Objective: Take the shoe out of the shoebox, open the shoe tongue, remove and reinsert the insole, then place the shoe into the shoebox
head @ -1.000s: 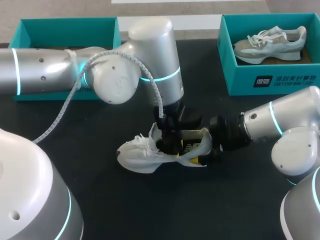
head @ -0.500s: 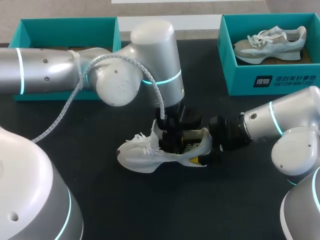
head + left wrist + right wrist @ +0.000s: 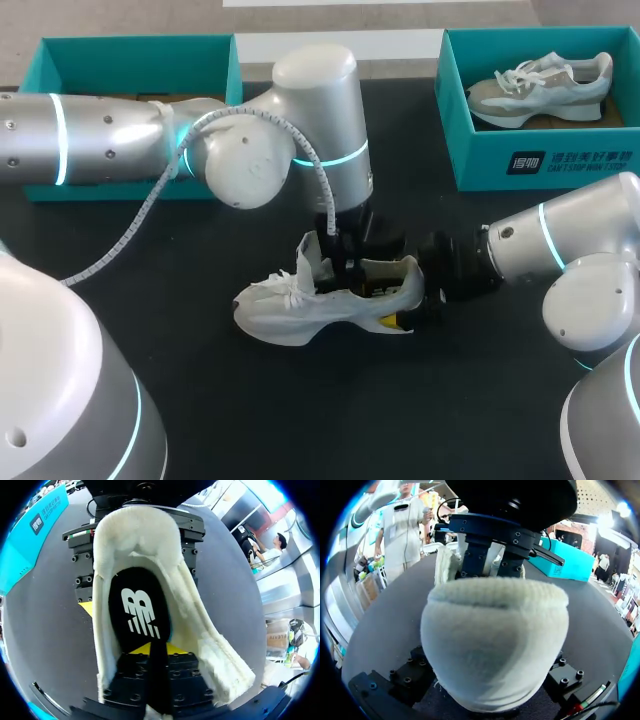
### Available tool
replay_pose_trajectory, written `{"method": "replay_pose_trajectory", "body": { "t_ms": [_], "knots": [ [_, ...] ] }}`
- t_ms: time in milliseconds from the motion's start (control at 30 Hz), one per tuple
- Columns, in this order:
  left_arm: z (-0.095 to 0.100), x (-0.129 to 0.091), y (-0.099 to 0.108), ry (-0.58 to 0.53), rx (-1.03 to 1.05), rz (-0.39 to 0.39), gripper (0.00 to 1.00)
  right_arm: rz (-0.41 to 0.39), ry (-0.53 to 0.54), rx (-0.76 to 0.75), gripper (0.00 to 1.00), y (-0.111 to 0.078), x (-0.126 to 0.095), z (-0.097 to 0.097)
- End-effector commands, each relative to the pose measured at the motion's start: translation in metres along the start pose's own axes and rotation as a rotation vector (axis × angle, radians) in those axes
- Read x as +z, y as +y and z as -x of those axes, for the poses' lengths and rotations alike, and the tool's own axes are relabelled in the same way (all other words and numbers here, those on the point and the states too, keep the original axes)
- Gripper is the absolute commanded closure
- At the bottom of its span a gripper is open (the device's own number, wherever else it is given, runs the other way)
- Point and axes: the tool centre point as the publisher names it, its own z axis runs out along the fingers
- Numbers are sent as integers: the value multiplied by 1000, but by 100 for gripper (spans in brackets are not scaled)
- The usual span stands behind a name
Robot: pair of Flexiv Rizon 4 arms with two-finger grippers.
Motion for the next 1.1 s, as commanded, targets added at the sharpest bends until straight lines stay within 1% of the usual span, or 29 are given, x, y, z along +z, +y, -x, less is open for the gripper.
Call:
{"method": "replay_pose_trajectory", "body": {
  "t_ms": [33,200,367,533,633,733,833,867,900,933,967,1100],
  "knots": [
    [2,3,9,-7,-13,-12,100,-3,-4,0,100,-1,2,0],
    [-1,-15,15,-16,-26,-32,100,-3,-4,0,100,-1,2,0],
    [-4,-22,15,-18,-17,-46,100,-3,-4,0,100,-1,2,0],
    [-8,-27,11,-9,3,-57,100,-3,-4,0,100,-1,2,0],
    [-9,-26,8,8,21,-77,100,-3,-4,0,100,-1,2,0],
    [-9,-27,5,9,21,-78,100,-3,-4,0,100,-1,2,0],
    [-5,-21,1,33,25,-70,100,-3,-4,0,100,-1,2,0],
    [-4,-18,-1,36,28,-68,78,-3,-4,0,100,-1,2,0],
    [-4,-16,-2,40,36,-69,52,-3,-4,0,100,-1,2,0],
    [-4,-14,-4,41,42,-69,45,-3,-4,0,100,-1,2,0],
    [-4,-12,-6,44,47,-69,49,-3,-4,0,100,-1,2,0],
    [-5,-7,-12,55,66,-72,50,-3,-4,0,100,-1,2,0]
  ]
}}
